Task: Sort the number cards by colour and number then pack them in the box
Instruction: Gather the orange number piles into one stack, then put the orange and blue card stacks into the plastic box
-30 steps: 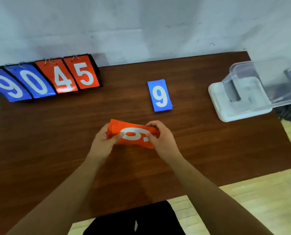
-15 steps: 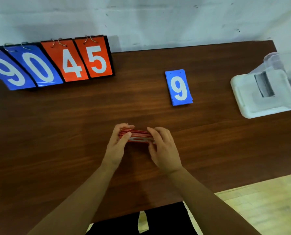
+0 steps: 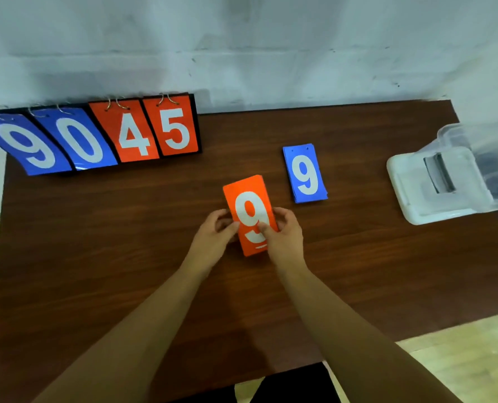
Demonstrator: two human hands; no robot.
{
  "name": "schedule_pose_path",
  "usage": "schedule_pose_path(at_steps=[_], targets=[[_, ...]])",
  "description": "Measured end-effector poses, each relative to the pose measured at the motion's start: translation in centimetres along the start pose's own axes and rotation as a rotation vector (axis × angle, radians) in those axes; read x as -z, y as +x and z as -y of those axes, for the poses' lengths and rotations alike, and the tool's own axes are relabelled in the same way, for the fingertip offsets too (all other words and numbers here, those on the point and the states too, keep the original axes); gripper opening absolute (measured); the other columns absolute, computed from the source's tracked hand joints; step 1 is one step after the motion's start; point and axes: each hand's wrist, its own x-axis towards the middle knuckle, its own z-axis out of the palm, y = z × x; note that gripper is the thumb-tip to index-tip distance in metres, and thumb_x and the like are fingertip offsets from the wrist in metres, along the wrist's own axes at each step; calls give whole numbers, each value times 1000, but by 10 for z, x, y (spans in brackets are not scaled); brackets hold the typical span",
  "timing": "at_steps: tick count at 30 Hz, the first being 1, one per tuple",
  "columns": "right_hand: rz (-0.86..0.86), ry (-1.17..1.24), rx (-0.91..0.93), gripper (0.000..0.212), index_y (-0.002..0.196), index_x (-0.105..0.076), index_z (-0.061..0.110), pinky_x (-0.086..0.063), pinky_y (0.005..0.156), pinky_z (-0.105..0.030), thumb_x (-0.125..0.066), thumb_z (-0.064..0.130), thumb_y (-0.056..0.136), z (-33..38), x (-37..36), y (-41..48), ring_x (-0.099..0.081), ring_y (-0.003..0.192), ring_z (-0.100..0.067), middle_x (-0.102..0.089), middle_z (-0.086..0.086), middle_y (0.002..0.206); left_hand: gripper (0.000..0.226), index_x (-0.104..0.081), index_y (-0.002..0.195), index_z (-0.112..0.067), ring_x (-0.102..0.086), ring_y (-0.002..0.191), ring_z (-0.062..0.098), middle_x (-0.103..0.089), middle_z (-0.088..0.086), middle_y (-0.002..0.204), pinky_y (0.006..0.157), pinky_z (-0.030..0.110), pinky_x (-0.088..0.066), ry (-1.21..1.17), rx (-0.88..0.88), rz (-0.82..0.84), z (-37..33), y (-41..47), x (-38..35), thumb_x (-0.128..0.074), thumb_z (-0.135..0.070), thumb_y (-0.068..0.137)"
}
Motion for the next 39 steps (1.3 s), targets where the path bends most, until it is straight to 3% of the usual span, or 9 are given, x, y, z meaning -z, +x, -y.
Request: schedule_pose_path(at_steps=[3,10,16,20,23,27,32,35,39], targets=[[-16,-105,-34,49,131,-44,22,-55,84,-33,-68,26,89,12,-12,21,-60,116,-20,-56,-4,134,46,-49,136,-17,-56,110,11,-57,-8,124,91,28,-49,184,-75,-74,-20,20,-9,-62,-17,93],[-25,-640,161,47,129,-49,16,-51,99,-38,-64,38,91,2,-31,51,-49,125,-21,-49,-6,136,46,-53,136,-13,-56,121,24,-56,10,135,100,43,-50,522,-67,-265,-12,50,-14,-64,-19,91],[108,-633,284,44,133,-49,18,-49,100,-36,-57,39,95,15,2,43,-48,125,-18,-47,-3,137,42,-55,128,-11,-55,118,25,-51,11,131,94,35,-50,494,-34,-443,-22,34,-21,-64,-25,91],[149,-538,421,36,128,-53,18,-49,96,-29,-54,36,97,41,65,35,-53,117,-14,-51,-2,132,21,-59,112,-12,-58,109,24,-58,8,120,88,35,-50,377,-98,-507,-56,11,-53,-59,-21,93],[132,-471,552,34,124,-55,14,-48,95,-29,-54,33,97,61,134,39,-54,112,-14,-53,-2,124,18,-62,107,-10,-57,96,17,-63,2,105,80,28,-42,335,-192,-532,-93,-9,-103,-58,-18,92],[50,-482,602,33,123,-56,17,-45,87,-22,-52,36,97,73,237,66,-55,106,-12,-53,0,122,13,-61,101,-14,-57,91,16,-65,2,103,73,27,-43,294,-223,-499,-137,-26,-194,-56,-23,93],[-125,-516,627,33,120,-57,16,-50,96,-31,-51,37,96,61,360,117,-59,110,-19,-58,-4,121,17,-63,102,-15,-56,82,12,-62,-2,95,56,20,-37,350,-229,-411,-175,-31,-312,-54,-25,93],[-220,-557,636,31,119,-59,11,-46,97,-33,-54,30,94,43,423,146,-58,111,-23,-60,-7,120,23,-62,112,-17,-52,78,6,-61,-2,102,61,19,-39,408,-183,-357,-188,-25,-364,-54,-29,95],[-310,-630,569,35,122,-57,6,-42,103,-43,-53,27,94,16,484,178,-51,116,-31,-57,-14,125,35,-58,124,-14,-53,93,13,-61,3,118,76,28,-44,485,-146,-311,-195,-14,-410,-51,-35,96]])
